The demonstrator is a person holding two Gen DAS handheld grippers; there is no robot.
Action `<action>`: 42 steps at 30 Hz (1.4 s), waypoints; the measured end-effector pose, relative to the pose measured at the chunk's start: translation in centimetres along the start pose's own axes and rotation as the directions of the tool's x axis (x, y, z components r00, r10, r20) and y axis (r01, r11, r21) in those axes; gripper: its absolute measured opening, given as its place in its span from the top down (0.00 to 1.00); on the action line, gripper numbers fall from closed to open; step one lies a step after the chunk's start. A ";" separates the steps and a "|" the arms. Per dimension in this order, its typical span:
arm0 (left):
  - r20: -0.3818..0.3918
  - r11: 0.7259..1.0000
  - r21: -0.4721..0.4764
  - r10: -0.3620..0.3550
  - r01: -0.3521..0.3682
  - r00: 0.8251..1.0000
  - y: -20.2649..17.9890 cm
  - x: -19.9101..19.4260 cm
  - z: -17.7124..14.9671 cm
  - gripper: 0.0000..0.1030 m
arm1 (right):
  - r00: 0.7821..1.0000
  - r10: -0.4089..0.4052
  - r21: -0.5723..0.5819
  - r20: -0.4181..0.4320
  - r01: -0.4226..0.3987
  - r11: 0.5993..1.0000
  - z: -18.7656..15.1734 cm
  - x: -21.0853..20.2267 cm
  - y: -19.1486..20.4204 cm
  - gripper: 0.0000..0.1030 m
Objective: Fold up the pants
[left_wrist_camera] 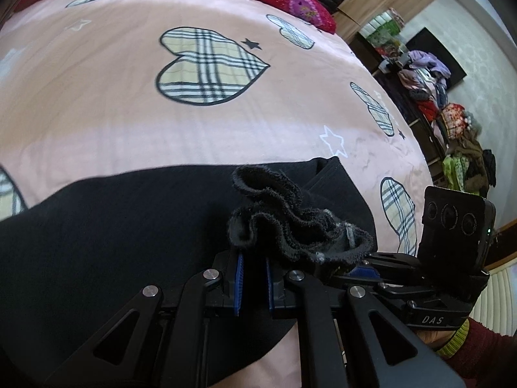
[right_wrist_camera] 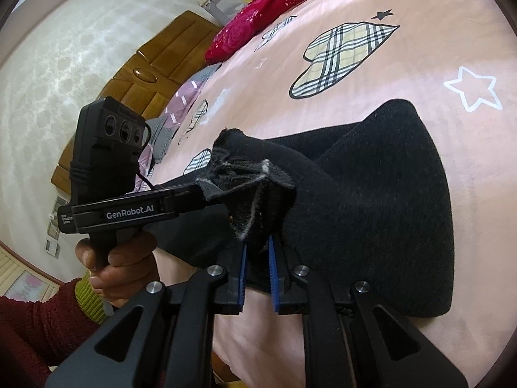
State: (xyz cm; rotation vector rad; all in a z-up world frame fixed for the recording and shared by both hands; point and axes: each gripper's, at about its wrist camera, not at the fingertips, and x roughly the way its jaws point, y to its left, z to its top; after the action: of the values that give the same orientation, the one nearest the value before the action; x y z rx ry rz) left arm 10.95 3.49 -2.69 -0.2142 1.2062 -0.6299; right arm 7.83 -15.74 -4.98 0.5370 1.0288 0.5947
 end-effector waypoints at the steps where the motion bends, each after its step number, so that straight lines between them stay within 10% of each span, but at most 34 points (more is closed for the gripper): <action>1: 0.004 1.000 -0.010 0.010 -0.010 1.000 0.2 -0.3 -0.2 0.91 | 1.000 -0.003 -0.001 -0.002 0.003 1.000 0.0 0.1 0.1 0.86; 13: 0.083 0.979 -0.184 0.109 -0.092 0.991 3.5 -4.4 -3.5 0.87 | 0.997 -0.076 -0.155 -0.032 0.071 0.985 -0.8 1.1 3.7 0.51; 28: 0.182 0.911 -0.402 0.175 -0.089 0.968 7.9 -10.5 -9.3 0.70 | 0.995 -0.028 -0.223 -0.091 0.007 0.975 -0.7 2.9 7.3 0.49; 42: 0.225 0.789 -0.606 0.295 -0.104 0.929 12.2 -15.8 -14.7 0.62 | 0.985 0.011 -0.323 -0.171 -0.066 0.944 0.4 6.7 12.1 0.49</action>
State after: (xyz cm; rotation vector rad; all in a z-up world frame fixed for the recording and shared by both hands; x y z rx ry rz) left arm -1.75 24.74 -1.21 -0.6733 1.0665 -0.0054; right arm 8.40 -2.51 -0.99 0.2154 1.0516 0.8392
